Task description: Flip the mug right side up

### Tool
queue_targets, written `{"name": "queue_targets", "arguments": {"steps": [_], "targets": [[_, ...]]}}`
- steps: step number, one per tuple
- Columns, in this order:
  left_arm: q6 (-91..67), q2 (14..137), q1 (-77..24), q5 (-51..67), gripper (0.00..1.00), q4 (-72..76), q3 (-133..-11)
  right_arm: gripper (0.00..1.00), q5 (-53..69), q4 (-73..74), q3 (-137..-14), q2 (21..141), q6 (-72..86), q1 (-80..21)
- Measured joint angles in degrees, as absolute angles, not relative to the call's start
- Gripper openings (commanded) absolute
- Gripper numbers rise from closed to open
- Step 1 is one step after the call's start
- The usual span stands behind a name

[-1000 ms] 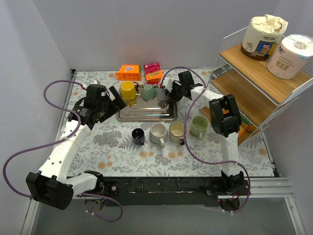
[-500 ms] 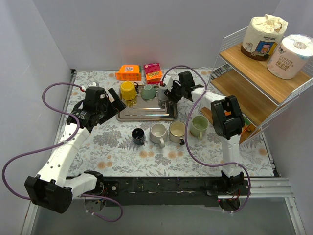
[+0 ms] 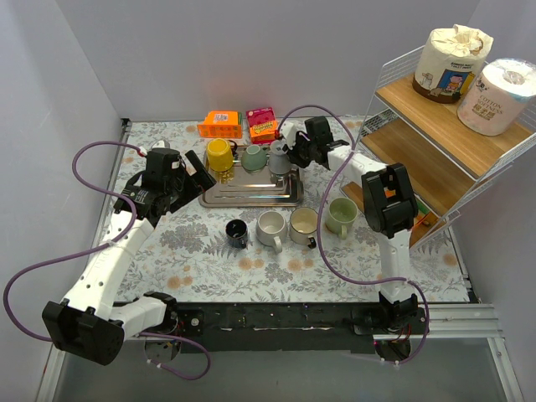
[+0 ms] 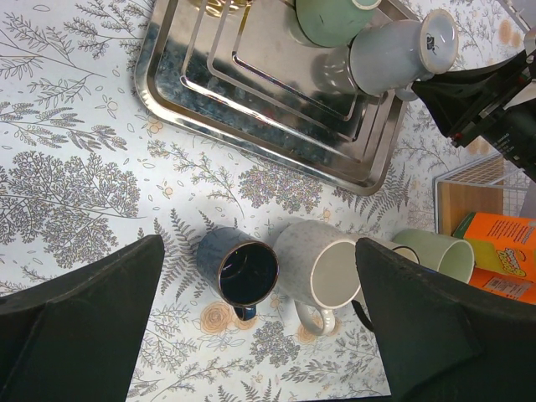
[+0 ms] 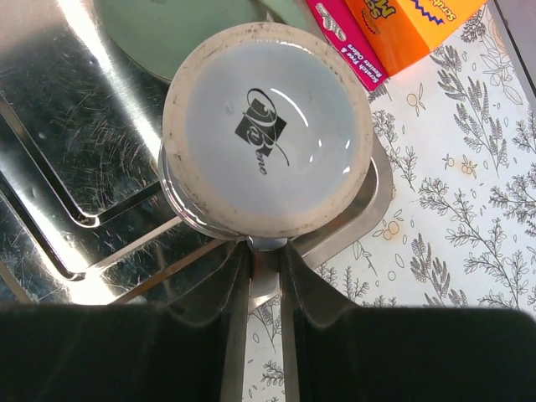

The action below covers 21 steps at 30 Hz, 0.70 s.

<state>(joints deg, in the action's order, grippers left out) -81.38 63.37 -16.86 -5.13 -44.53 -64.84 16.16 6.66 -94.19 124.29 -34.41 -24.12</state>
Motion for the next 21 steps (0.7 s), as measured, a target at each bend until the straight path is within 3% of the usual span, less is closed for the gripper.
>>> {"name": "queue_targets", "arguments": {"steps": [6, 15, 16, 18, 21], "targets": [[-81.38, 63.37, -16.86, -5.13, 0.98, -44.56, -64.84, 0.31, 15.53, 7.46, -95.48, 125.12, -34.52, -24.18], [-81.36, 63.44, -16.86, -5.15, 0.98, -44.53, -64.84, 0.28, 15.59, 7.46, -95.96, 126.08, -34.46, -24.18], [-81.36, 63.44, -16.86, -5.13, 0.98, -44.56, -64.84, 0.26, 15.62, 7.46, -96.09, 126.26, -34.44, -24.18], [-81.36, 63.44, -16.86, -5.15, 0.98, -44.56, -64.84, 0.06, 15.77, 7.51, -96.42, 126.63, -34.39, -24.18], [-81.34, 63.44, -16.86, -5.15, 0.98, -44.56, -64.84, 0.01, 16.03, 7.57, -97.06, 126.93, -34.0, -24.18]]}}
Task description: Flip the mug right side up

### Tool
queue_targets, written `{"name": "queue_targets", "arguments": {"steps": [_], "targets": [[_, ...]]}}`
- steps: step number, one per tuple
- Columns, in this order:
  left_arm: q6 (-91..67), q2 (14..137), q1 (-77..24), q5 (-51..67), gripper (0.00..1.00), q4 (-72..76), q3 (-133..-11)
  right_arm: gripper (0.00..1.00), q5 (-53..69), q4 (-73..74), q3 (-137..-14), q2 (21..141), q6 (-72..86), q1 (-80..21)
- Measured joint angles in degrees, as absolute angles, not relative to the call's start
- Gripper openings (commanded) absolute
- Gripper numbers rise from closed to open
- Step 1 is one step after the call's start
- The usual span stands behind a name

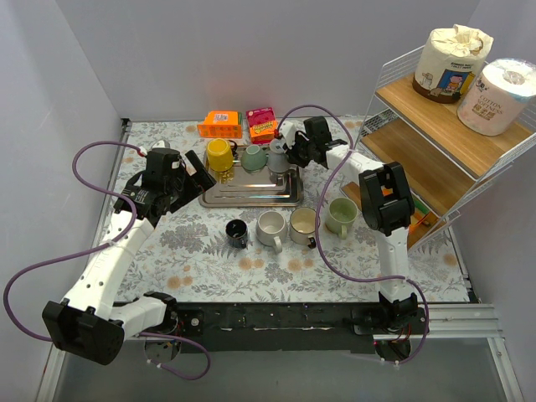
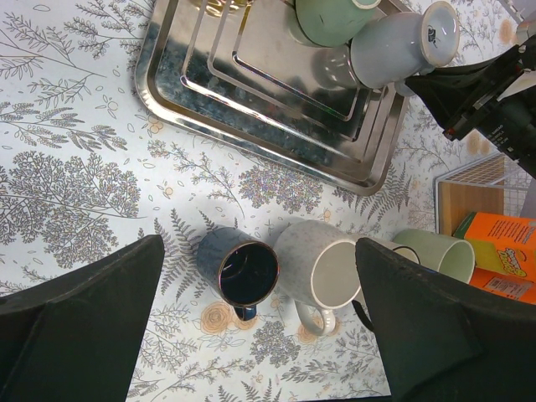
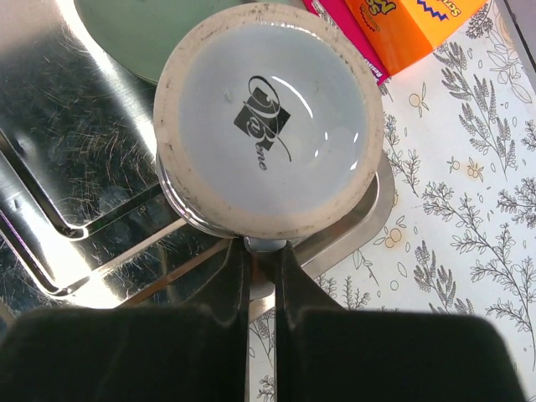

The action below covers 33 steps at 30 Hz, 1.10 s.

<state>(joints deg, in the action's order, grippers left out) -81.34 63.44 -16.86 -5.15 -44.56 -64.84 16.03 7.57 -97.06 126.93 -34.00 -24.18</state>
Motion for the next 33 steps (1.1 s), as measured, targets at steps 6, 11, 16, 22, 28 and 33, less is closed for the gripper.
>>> {"name": "queue_targets", "arguments": {"steps": [6, 11, 16, 22, 28, 33], "targets": [[-81.34, 63.44, -16.86, -5.15, 0.98, -44.53, -64.84, 0.01, 16.36, 7.66, -97.19, 126.96, -33.04, -24.18], [-81.34, 63.44, -16.86, -5.13, 0.98, -44.47, -64.84, 0.01, 18.11, 10.72, -98.7, 126.96, -31.03, -24.12], [-81.36, 63.44, -16.86, -5.02, 0.98, -43.66, -64.84, 0.01, 20.71, 15.29, -99.96, 126.37, -25.28, -24.14], [-81.38, 63.44, -16.86, -3.75, 0.98, -42.26, -64.07, 0.01, 22.57, 18.83, -97.03, 121.86, -17.28, -24.14], [-81.28, 63.26, -16.86, -1.37, 0.98, -39.99, -63.18, 0.01, 25.5, 19.27, -94.76, 114.91, -7.44, -24.16], [-80.14, 61.32, -16.86, 3.57, 0.98, -36.45, -60.9, 0.01, 29.08, 14.17, -91.29, 108.36, 5.52, -24.18]]}}
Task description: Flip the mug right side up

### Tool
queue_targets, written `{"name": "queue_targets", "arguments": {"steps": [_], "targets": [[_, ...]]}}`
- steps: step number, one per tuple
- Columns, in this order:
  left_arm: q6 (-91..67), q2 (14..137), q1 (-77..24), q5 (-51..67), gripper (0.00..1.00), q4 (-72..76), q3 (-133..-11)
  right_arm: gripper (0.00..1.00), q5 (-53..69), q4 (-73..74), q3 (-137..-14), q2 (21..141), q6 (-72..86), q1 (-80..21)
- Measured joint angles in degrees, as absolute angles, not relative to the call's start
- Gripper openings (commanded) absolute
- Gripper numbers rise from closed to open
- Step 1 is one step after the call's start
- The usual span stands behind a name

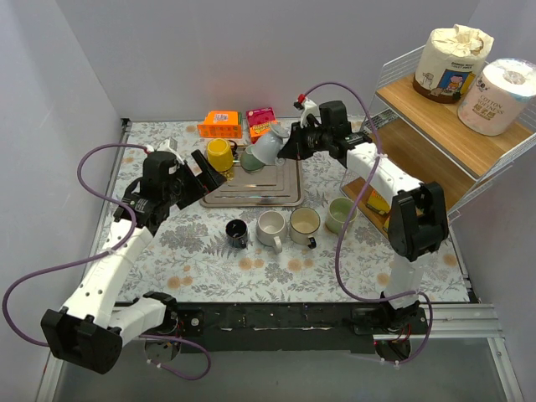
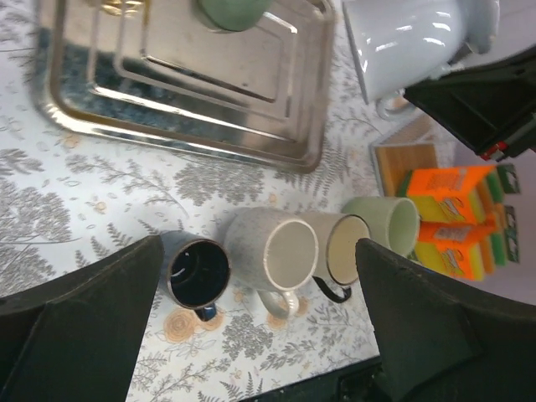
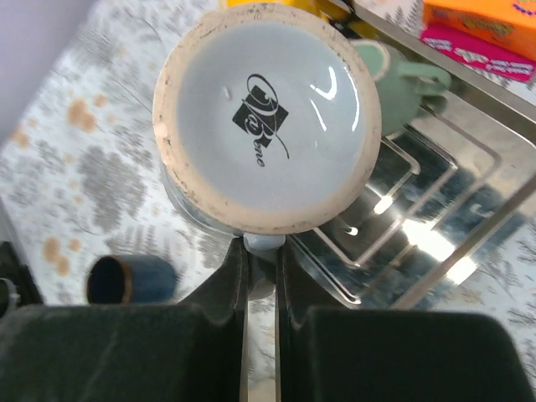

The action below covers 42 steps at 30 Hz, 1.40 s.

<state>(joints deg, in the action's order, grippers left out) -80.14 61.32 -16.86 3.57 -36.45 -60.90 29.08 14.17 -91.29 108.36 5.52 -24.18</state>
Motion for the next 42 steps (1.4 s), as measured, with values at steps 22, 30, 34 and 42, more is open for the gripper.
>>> {"name": "queue_targets", "arguments": {"steps": [22, 30, 34, 42], "targets": [[-84.71, 55.64, -16.84, 33.58, 0.91, 5.39, -55.07, 0.01, 28.53, -21.21, -82.43, 92.23, 59.13, -33.67], [-90.98, 58.39, -16.84, 32.64, 0.85, 15.81, -54.35, 0.01, 25.76, -24.69, -79.68, 90.19, 63.9, -36.53], [-92.51, 59.13, -16.84, 31.55, 0.81, 17.93, -54.24, 0.01, 24.53, -25.91, -79.13, 89.76, 64.6, -36.8], [-94.65, 60.66, -16.84, 30.59, 0.73, 20.16, -54.22, 0.01, 23.97, -28.51, -78.74, 89.45, 65.52, -37.67]]}}
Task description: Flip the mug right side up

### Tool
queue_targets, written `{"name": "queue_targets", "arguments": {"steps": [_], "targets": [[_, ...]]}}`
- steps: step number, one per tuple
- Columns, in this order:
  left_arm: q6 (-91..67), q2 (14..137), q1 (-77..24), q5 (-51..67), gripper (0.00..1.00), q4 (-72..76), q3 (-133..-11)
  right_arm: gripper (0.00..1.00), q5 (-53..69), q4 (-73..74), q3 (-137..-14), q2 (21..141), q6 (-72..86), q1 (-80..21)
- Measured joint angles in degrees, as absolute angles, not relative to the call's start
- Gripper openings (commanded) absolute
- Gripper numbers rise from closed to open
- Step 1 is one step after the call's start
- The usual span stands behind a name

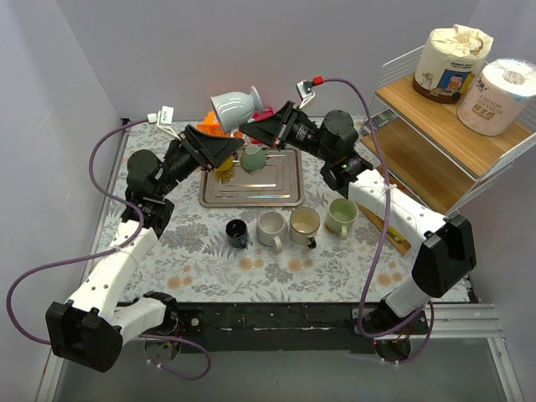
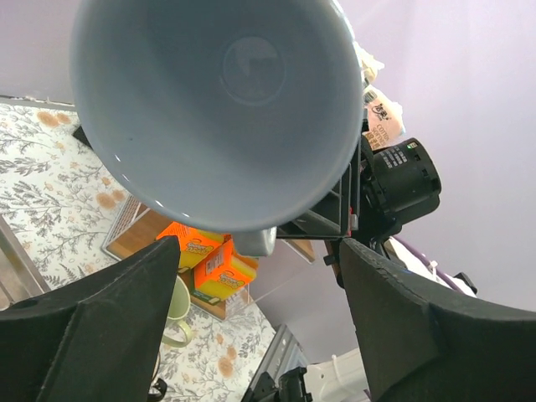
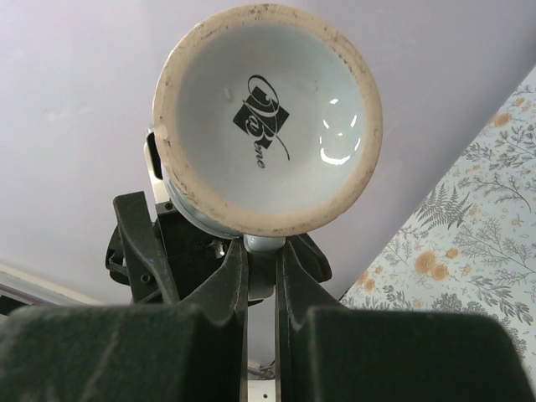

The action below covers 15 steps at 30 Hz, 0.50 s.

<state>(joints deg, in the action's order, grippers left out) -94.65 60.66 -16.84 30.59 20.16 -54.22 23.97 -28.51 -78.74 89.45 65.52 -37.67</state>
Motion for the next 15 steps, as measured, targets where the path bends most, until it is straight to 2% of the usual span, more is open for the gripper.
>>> {"name": "queue_targets", "arguments": {"steps": [5, 7, 15], "targets": [[-96.18, 61.39, -16.84, 30.48, 0.65, 21.69, -54.13, 0.01, 23.97, -29.63, -78.17, 89.32, 66.02, -38.06], [-97.06, 61.47, -16.84, 30.46, 0.57, 22.39, -53.98, 0.01, 23.94, -29.95, -77.8, 89.3, 66.06, -38.22], [-99.63, 61.87, -16.82, 30.41, 0.46, 24.58, -53.67, 0.01, 20.49, -31.79, -75.94, 88.47, 65.58, -40.14]]}}
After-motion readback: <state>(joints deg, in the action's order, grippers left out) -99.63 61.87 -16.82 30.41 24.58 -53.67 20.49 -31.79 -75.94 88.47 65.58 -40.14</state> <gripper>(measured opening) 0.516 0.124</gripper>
